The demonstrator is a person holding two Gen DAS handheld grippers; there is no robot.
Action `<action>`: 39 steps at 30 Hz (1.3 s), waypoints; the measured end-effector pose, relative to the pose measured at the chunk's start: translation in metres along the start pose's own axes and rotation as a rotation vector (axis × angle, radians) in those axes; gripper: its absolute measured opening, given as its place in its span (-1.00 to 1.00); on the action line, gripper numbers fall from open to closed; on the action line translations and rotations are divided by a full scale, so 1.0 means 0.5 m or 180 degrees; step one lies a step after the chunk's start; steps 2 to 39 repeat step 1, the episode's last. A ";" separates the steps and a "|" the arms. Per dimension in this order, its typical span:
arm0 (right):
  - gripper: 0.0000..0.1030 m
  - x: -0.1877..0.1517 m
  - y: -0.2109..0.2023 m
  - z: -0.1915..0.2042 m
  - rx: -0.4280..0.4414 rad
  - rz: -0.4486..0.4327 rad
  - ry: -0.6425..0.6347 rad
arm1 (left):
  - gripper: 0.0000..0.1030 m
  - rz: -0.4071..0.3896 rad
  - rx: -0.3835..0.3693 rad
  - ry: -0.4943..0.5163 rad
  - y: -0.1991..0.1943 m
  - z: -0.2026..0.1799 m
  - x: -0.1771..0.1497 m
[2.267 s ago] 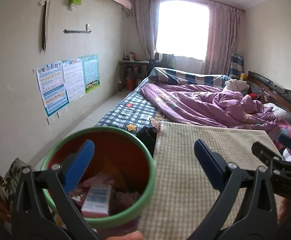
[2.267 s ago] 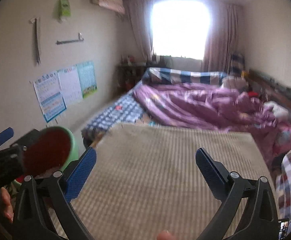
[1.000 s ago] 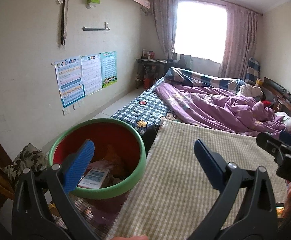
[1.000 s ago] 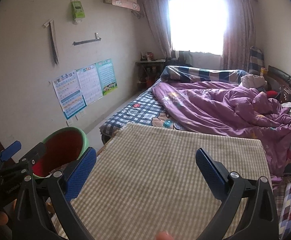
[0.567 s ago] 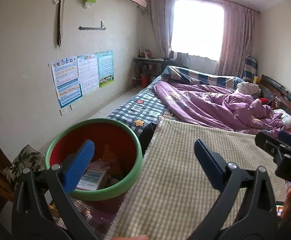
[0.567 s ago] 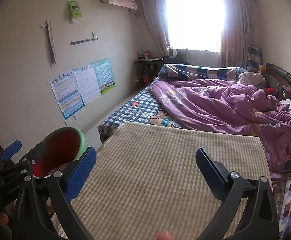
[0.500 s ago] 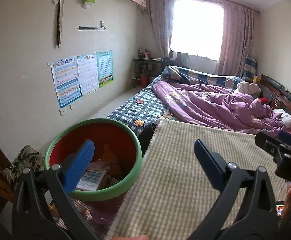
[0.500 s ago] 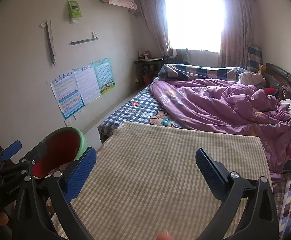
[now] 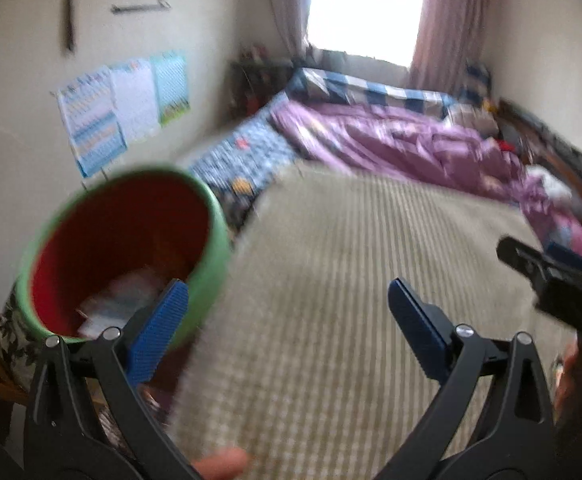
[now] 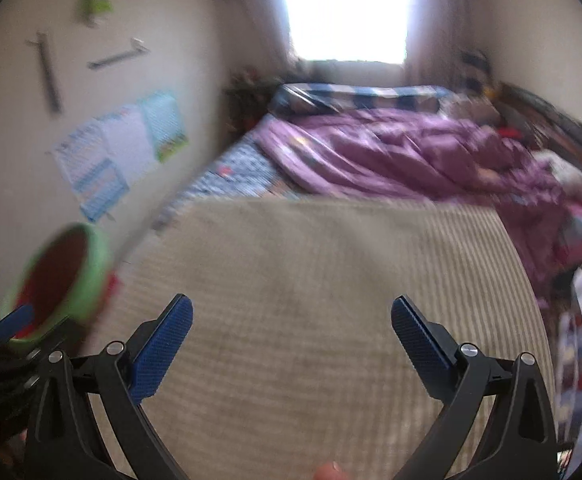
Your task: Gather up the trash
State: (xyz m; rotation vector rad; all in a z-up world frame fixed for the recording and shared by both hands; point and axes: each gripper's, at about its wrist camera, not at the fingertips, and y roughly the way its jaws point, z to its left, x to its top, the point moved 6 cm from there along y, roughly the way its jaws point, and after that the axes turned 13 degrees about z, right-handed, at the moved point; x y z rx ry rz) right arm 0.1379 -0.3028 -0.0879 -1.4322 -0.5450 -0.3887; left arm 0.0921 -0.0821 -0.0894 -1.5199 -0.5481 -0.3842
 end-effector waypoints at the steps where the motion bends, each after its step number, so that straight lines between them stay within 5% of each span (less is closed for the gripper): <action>1: 0.87 -0.009 0.033 -0.026 -0.0131 0.0073 0.0065 | 0.90 0.0069 -0.0007 0.0018 0.020 -0.004 -0.009; 39: 0.87 -0.009 0.033 -0.026 -0.0131 0.0073 0.0065 | 0.90 0.0069 -0.0007 0.0018 0.020 -0.004 -0.009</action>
